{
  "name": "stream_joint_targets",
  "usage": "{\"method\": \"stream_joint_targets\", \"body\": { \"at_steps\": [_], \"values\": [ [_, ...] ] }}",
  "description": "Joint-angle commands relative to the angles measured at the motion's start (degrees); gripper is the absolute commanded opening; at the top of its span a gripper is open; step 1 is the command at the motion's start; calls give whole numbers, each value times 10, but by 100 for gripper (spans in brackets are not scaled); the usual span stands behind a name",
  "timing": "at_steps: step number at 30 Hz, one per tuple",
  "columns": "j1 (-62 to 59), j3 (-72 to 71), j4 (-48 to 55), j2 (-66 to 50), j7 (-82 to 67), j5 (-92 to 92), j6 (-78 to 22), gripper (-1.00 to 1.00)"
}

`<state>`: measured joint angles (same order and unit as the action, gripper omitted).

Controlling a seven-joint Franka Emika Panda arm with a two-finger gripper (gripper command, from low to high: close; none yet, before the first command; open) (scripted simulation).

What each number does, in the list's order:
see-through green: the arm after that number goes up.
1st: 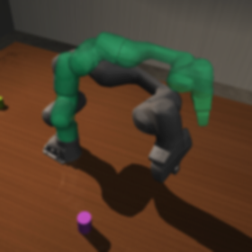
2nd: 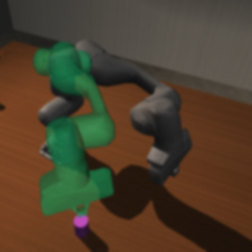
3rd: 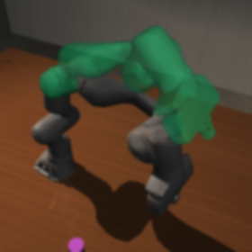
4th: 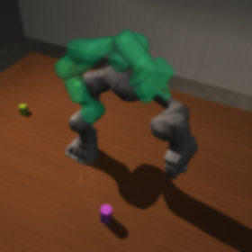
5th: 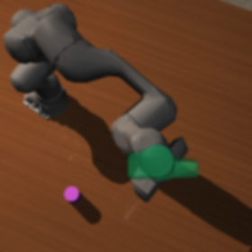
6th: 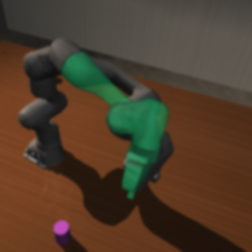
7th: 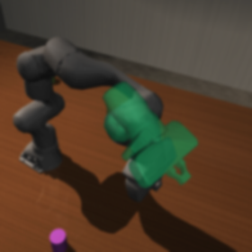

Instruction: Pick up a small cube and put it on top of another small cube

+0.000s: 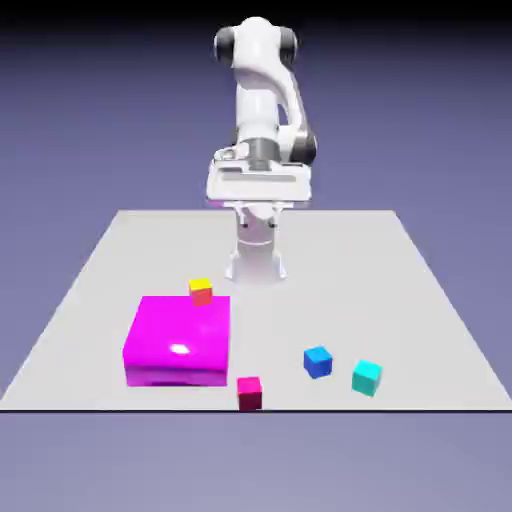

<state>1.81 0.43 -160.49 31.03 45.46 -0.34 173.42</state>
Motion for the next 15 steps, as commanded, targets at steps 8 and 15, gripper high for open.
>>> {"method": "stream_joint_targets", "body": {
  "at_steps": [8, 15],
  "values": [
    [74, 29, 34, -108, 199, -23, -39, 0],
    [139, 54, 64, -202, 374, -42, -73, 0]
  ]
}}
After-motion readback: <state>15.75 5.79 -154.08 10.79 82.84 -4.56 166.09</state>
